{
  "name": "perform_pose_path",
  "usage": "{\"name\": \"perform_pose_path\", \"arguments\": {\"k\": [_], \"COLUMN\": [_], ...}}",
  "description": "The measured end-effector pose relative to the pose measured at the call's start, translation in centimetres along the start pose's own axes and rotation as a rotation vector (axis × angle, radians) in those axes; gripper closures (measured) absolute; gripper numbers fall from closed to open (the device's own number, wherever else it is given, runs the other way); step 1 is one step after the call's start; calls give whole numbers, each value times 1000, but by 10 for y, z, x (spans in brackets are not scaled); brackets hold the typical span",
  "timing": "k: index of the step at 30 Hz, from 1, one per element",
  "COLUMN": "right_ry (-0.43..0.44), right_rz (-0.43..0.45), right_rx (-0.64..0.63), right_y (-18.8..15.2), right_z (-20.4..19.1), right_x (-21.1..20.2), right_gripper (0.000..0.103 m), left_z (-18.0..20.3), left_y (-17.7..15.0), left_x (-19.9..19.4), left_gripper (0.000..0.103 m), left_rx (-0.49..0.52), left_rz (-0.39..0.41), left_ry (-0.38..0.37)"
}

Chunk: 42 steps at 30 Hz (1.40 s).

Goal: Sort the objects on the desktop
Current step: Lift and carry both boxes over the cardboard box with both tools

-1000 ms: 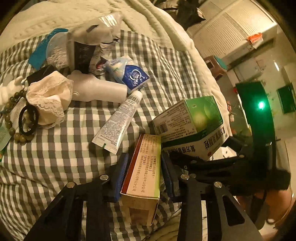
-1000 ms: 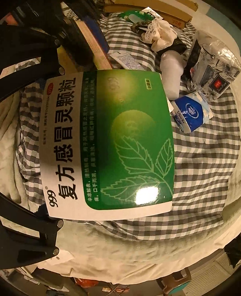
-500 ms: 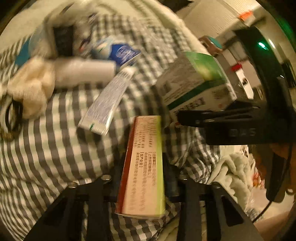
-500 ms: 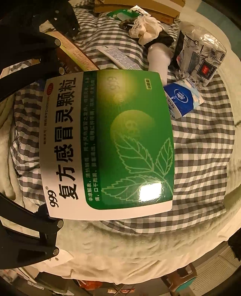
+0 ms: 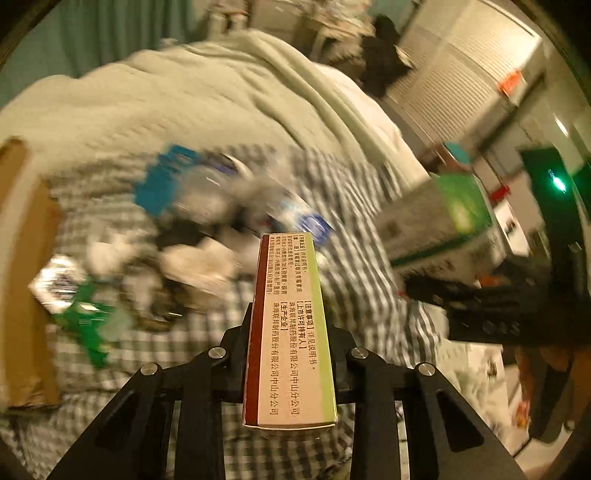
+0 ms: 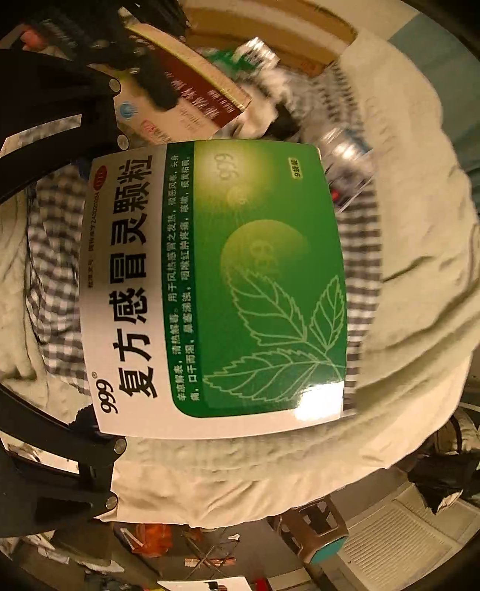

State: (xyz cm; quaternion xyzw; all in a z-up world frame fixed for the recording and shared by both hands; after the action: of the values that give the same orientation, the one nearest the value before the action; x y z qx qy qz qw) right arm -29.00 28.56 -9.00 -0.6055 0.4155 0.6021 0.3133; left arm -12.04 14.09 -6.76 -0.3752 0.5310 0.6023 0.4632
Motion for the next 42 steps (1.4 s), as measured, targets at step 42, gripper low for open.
{"name": "perform_pose_path", "arguments": {"k": [42], "right_ry": [497], "right_rz": [162], "right_rx": [-226], "right_y": [110], "right_z": [-372], "right_x": [-64], "right_gripper": [11], "left_z": [-314], "left_y": [-21], "left_x": [-201], "left_gripper": [73], "left_rx": [-929], "left_rz": [369], "left_ry": [451]}}
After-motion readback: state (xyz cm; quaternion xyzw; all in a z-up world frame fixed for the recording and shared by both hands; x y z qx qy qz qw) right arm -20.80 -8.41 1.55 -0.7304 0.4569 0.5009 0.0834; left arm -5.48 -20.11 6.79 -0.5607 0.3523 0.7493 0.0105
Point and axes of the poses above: each gripper's, at about its wrist camera, not at the fingertips, and x roughly the way its jaws point, z to its right, y to its top, the point moved 3 cm from there along x, roughly the way its jaws point, and after that the axes turned 6 degrees about -z, right-handed, at the moved point
